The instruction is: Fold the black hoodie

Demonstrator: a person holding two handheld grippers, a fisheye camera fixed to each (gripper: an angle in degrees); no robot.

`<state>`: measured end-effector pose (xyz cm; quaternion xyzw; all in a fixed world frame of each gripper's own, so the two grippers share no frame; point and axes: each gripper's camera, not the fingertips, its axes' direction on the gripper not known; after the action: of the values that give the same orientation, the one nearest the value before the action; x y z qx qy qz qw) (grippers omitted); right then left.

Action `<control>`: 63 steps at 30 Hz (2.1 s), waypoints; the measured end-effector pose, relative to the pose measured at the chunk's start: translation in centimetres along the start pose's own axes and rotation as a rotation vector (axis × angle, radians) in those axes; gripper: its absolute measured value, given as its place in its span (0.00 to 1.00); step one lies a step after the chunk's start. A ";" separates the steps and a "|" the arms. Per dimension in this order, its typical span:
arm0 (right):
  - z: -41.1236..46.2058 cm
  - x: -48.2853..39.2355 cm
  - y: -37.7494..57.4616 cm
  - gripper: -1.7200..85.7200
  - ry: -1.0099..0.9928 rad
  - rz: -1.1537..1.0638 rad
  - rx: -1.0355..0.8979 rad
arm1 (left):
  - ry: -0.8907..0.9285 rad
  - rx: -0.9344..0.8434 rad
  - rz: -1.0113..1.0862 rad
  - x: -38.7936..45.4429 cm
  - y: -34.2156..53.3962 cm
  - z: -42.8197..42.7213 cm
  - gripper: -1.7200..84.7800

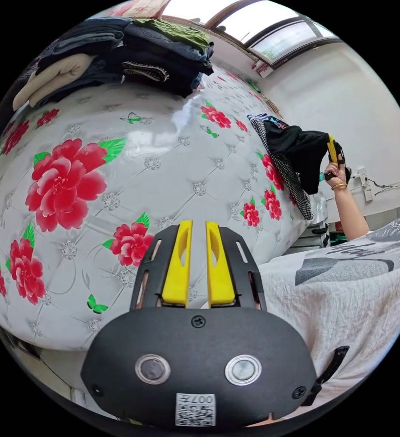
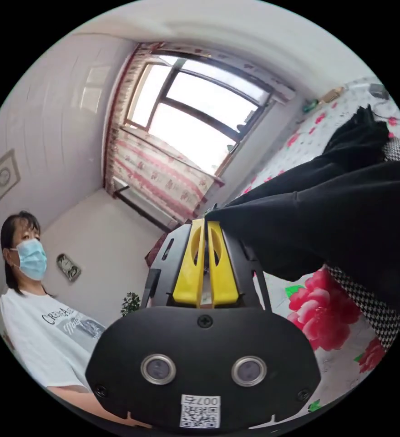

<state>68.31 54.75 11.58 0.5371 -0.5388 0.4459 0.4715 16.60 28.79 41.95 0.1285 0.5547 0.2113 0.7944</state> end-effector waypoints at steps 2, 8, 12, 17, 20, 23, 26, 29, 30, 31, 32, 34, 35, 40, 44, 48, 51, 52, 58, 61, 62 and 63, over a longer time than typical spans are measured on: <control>2.4 -5.5 2.7 0.02 -0.049 -0.087 -0.105 | 0.015 0.026 0.031 0.5 1.2 -1.4 0.08; 13.1 -26.9 19.0 0.02 -0.196 -0.524 -0.470 | 0.076 0.145 0.074 1.3 5.5 -6.3 0.09; 23.6 -36.2 34.8 0.05 -0.372 -0.633 -0.785 | 0.111 0.221 0.039 0.2 8.8 -8.7 0.09; 29.5 -38.6 49.4 0.10 -0.137 -0.842 -1.086 | 0.038 0.286 -0.227 -5.1 17.4 -11.8 0.08; 28.3 -35.8 51.8 0.11 0.012 -0.858 -1.019 | 0.029 0.325 -0.390 -8.2 24.5 -13.8 0.10; 28.3 -32.6 51.9 0.11 0.129 -0.818 -1.005 | 0.028 0.378 -0.503 -9.2 30.8 -15.5 0.11; 30.6 -29.5 53.1 0.12 0.263 -0.864 -0.996 | 0.033 0.403 -0.474 -7.6 34.0 -16.0 0.14; 35.4 -26.7 56.0 0.12 0.300 -0.884 -1.075 | 0.080 0.397 -0.353 -4.5 33.9 -14.8 0.19; 37.5 -25.8 57.5 0.12 0.305 -0.884 -1.104 | 0.082 0.386 -0.327 -3.8 33.6 -14.4 0.20; 38.6 -25.3 58.4 0.12 0.311 -0.890 -1.123 | 0.070 0.356 -0.289 -2.5 32.9 -13.6 0.20; 40.8 -24.2 60.2 0.11 0.337 -0.903 -1.165 | 0.023 0.315 -0.264 -1.3 32.0 -12.9 0.19; 43.7 -21.9 62.9 0.10 0.389 -0.915 -1.265 | -0.049 0.253 -0.228 0.0 30.6 -11.8 0.17; 45.4 -19.9 64.3 0.09 0.423 -0.890 -1.378 | -0.052 0.223 -0.216 0.3 30.0 -11.2 0.14; 44.8 -21.1 54.8 0.03 0.290 -0.759 -1.313 | -0.030 0.342 -0.154 2.0 28.6 -16.3 0.08; 36.3 -28.0 38.8 0.02 0.279 -0.757 -0.867 | 0.009 0.581 -0.137 3.7 27.9 -25.4 0.05; 24.4 -37.2 29.8 0.02 0.321 -0.894 -0.494 | -0.035 0.764 0.055 10.3 25.7 -33.1 0.04; 16.1 -44.9 28.8 0.02 0.365 -1.105 -0.244 | -0.128 0.974 0.246 18.9 25.9 -40.6 0.04; 14.6 -46.1 28.6 0.02 0.376 -1.130 -0.203 | -0.180 1.081 0.312 22.4 26.9 -43.5 0.03; 2.1 -53.6 25.0 0.03 0.264 -1.190 0.154 | -0.260 1.560 0.597 35.6 32.1 -54.5 0.03; 1.0 -54.3 23.3 0.03 0.348 -1.227 0.214 | -0.304 1.626 0.663 39.9 29.8 -56.4 0.04; 1.7 -53.4 22.1 0.03 0.398 -1.207 0.201 | -0.315 1.608 0.660 41.1 27.1 -56.2 0.05; 3.0 -51.7 20.6 0.03 0.448 -1.166 0.159 | -0.321 1.581 0.649 41.5 25.3 -56.0 0.05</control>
<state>46.48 60.52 -39.38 0.6695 -0.0108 0.2557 0.6973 -28.38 69.21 -0.95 0.8228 0.3559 -0.0404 0.4412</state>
